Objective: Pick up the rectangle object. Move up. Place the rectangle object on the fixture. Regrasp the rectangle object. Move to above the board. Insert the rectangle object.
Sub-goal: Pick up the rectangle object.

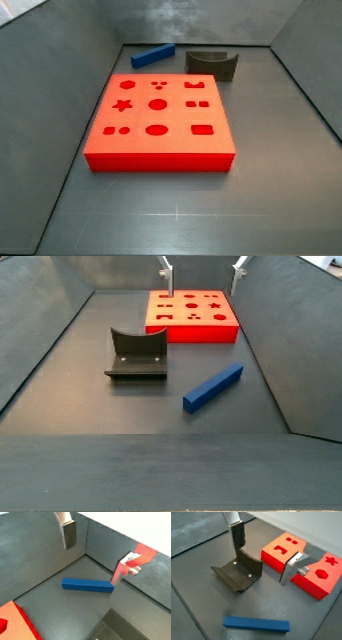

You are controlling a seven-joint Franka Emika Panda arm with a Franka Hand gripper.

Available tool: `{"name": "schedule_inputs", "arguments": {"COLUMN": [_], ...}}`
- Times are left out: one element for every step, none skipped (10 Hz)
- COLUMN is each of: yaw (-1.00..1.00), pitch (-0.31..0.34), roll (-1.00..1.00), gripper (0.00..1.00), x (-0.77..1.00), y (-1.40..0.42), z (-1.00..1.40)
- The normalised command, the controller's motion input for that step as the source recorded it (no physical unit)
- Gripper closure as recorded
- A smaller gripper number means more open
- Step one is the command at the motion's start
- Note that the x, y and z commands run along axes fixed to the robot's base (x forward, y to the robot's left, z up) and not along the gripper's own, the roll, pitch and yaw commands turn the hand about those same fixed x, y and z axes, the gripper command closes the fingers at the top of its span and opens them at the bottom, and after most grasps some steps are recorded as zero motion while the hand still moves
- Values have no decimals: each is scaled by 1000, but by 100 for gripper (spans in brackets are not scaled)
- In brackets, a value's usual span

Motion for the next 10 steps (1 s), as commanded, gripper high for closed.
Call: {"name": "schedule_inputs", "arguments": {"yaw": [0,0,-874,-909,-871,-543,-251,-103,-86,-337], "pitch": [-39,-11,0,0,14,34,37,20,17,0], "roll": [-21,0,16,0,0,0,-1,-11,-27,-9], "gripper": [0,0,0,0,0,0,0,0,0,0], "x": [0,0,-306,-260,-254,-349,-129,0,294,526], "y": [0,0,20,34,83,411,717,843,840,606], "z": [-40,0,-169,-226,-294,-351,-343,-363,-380,-331]}}
